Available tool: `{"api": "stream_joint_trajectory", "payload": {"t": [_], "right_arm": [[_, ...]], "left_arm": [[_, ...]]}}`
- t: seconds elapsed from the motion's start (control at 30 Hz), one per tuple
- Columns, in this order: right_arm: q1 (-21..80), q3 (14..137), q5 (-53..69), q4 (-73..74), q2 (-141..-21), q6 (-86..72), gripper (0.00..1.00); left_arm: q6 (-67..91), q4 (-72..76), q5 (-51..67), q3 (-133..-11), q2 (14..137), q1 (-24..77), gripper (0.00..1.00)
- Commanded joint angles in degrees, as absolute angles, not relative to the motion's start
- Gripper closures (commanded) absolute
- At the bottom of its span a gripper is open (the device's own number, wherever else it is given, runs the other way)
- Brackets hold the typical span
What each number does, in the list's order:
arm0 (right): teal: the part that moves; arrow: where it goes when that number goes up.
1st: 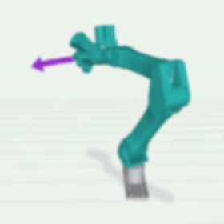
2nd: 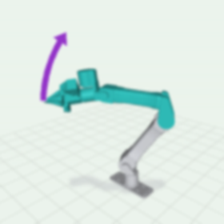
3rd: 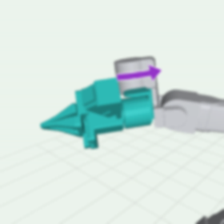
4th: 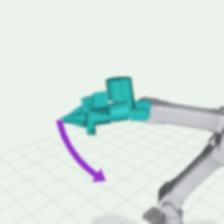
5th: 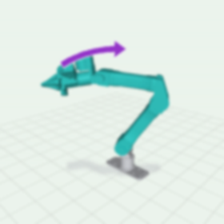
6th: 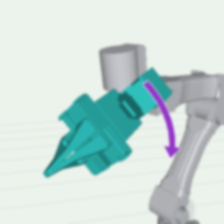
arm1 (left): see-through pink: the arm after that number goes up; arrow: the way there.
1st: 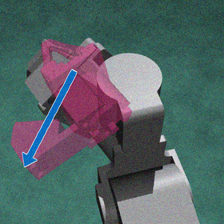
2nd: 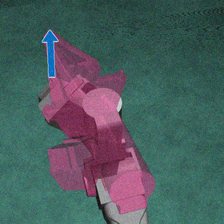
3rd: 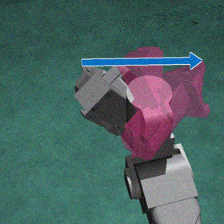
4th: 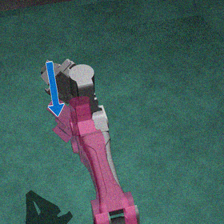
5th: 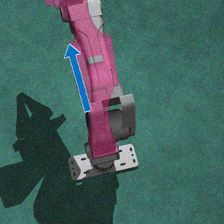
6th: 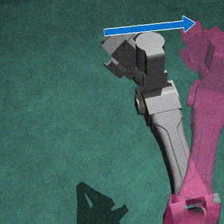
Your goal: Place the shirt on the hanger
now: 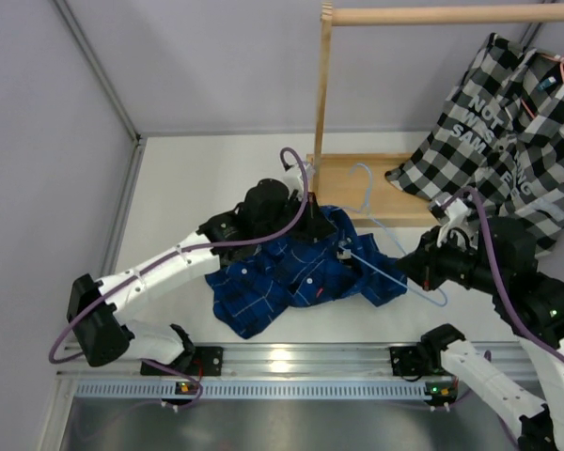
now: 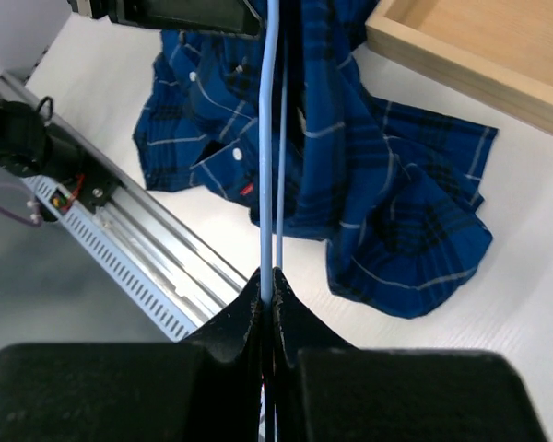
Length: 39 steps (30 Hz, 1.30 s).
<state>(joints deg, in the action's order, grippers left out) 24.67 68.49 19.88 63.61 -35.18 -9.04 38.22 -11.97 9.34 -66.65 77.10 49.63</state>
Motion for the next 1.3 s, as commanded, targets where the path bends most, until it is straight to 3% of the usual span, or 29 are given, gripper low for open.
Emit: {"api": "stream_joint_trajectory", "payload": {"t": [0.0, 0.17, 0.37, 0.6, 0.9, 1.1, 1.27], "right_arm": [[25.3, 71.1, 26.8, 54.9, -37.4, -9.3, 1.0], [25.3, 59.1, 38.5, 32.5, -34.5, -14.9, 1.0], [25.4, 39.7, 40.2, 5.0, -23.8, -23.9, 1.0], [25.4, 36.3, 45.9, -3.1, -22.1, -22.6, 1.0], [25.8, 27.7, 48.9, -21.7, -22.8, -31.0, 1.0], [28.5, 25.8, 44.0, -23.4, -25.3, -29.1, 1.0], [29.8, 24.2, 37.6, -24.6, -23.6, -27.9, 1.0]], "left_arm": [[38.8, -9.4, 8.2, -71.5, 75.5, 52.9, 1.0], [36.6, -12.0, 6.0, -75.6, 73.5, 57.0, 1.0], [31.2, -17.9, 3.3, -78.9, 71.2, 61.5, 1.0], [25.1, -35.1, -21.0, -84.1, 70.5, 61.4, 1.0], [16.9, -37.8, -10.7, -88.0, 72.2, 61.6, 1.0], [16.3, -38.3, -7.0, -90.0, 72.6, 63.0, 1.0], [14.2, -38.3, -3.4, -91.8, 72.3, 65.0, 0.87]]}}
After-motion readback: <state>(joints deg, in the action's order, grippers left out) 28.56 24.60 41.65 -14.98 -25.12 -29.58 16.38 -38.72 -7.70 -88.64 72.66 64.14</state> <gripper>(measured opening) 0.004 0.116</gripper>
